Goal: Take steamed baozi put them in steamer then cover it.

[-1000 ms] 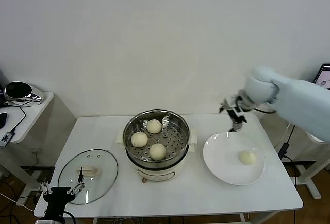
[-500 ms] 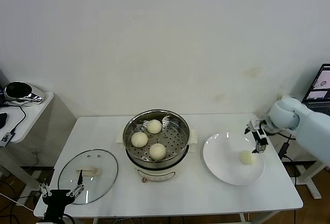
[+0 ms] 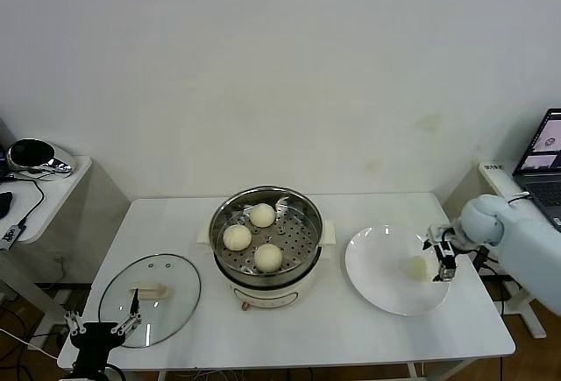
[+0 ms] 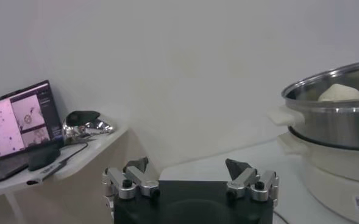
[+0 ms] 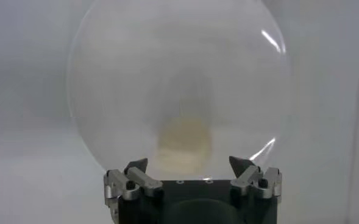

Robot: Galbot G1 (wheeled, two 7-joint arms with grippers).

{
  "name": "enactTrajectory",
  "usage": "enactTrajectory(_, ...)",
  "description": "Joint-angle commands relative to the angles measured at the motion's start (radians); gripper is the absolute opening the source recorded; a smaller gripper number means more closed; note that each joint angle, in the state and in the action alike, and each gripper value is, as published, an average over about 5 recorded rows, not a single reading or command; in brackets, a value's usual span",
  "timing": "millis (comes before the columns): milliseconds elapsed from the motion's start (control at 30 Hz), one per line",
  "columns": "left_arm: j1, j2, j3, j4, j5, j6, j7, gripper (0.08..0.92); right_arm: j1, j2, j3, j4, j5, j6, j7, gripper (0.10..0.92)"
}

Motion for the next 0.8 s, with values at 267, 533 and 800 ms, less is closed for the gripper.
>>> enactTrajectory(267, -0.001, -0.002, -0.004, 0.004, -0.002, -0.003, -0.001, 0.823, -0.052, 0.100, 0.055, -0.112, -0.067, 0.014, 0.018, 0.744)
enactTrajectory(533, 0.004, -0.001, -0.014, 0.002, -0.006, -0.004, -0.001, 0.823, -0.050, 0.101, 0.054, -0.117, -0.071, 0.010, 0.004, 0.629)
enactTrajectory(800, 0.003, 0.000, -0.016, 0.001, -0.005, -0.003, -0.002, 0.823, 0.036, 0.050, -0.014, -0.044, -0.012, -0.014, -0.012, 0.506)
